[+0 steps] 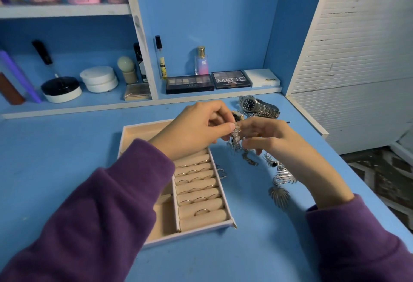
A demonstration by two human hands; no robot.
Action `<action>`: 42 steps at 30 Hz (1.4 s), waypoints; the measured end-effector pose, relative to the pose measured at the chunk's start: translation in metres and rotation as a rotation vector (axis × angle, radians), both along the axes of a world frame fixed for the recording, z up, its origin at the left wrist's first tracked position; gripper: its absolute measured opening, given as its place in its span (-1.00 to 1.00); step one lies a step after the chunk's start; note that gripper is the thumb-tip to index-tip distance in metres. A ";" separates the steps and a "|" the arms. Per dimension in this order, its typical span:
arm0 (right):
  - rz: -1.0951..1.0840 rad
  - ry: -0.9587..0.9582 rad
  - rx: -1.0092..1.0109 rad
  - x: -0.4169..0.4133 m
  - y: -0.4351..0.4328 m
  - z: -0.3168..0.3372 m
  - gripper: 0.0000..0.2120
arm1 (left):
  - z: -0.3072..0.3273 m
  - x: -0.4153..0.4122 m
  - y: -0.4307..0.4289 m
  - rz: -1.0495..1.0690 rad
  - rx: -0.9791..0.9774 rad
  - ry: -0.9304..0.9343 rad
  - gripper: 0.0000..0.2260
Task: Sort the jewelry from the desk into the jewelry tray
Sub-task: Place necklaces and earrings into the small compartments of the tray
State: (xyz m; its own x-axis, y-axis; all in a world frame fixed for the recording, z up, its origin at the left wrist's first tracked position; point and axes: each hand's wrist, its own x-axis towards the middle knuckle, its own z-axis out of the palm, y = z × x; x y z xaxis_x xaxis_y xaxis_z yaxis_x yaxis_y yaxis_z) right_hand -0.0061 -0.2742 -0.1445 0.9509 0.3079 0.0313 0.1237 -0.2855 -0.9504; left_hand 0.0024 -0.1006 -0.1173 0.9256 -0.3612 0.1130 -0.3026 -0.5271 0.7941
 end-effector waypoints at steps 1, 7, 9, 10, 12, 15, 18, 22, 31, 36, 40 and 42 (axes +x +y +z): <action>-0.015 -0.006 0.023 0.000 0.000 0.000 -0.82 | 0.000 0.000 0.001 0.004 -0.010 0.009 -0.97; -0.095 -0.047 0.094 0.001 -0.001 -0.002 -0.95 | -0.002 -0.001 0.003 0.022 -0.009 0.014 -0.97; -0.117 -0.046 0.101 0.000 0.000 -0.002 -0.95 | -0.003 -0.001 0.003 0.028 -0.003 0.012 -0.96; -0.131 -0.046 0.107 0.000 0.000 -0.002 -0.95 | -0.003 -0.001 0.003 0.032 0.001 0.007 -0.95; -0.156 -0.058 0.118 0.000 0.001 -0.002 -0.96 | -0.004 0.000 0.003 0.039 0.014 0.000 -0.93; -0.195 -0.088 0.141 0.000 0.000 -0.001 -0.96 | -0.007 -0.001 0.003 0.055 0.038 -0.003 -0.89; -0.245 -0.125 0.167 0.001 0.000 0.000 -0.92 | -0.010 -0.001 0.004 0.075 0.079 -0.024 -0.87; -0.295 -0.144 0.240 0.000 -0.002 0.002 -0.94 | -0.011 -0.001 0.005 0.091 0.132 -0.057 -0.86; -0.327 -0.125 0.405 0.001 -0.004 0.003 -0.89 | -0.010 0.000 0.006 0.111 0.112 -0.098 -0.84; -0.315 -0.069 0.577 0.002 -0.005 0.005 -0.90 | -0.006 0.001 0.008 0.103 0.141 -0.080 -0.82; -0.279 -0.040 0.615 0.001 -0.003 0.006 -0.91 | -0.006 -0.003 0.005 0.054 0.302 -0.077 -0.86; -0.257 -0.037 0.622 0.000 -0.002 0.006 -0.91 | -0.008 -0.004 0.001 0.035 0.361 -0.090 -0.92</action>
State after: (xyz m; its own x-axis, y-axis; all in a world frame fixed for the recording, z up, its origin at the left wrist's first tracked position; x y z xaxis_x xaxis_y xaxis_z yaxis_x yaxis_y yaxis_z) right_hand -0.0064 -0.2762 -0.1384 0.9864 -0.0141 0.1640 0.1611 0.2886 -0.9438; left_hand -0.0015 -0.0993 -0.1251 0.9303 -0.3609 0.0658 -0.3396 -0.7795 0.5264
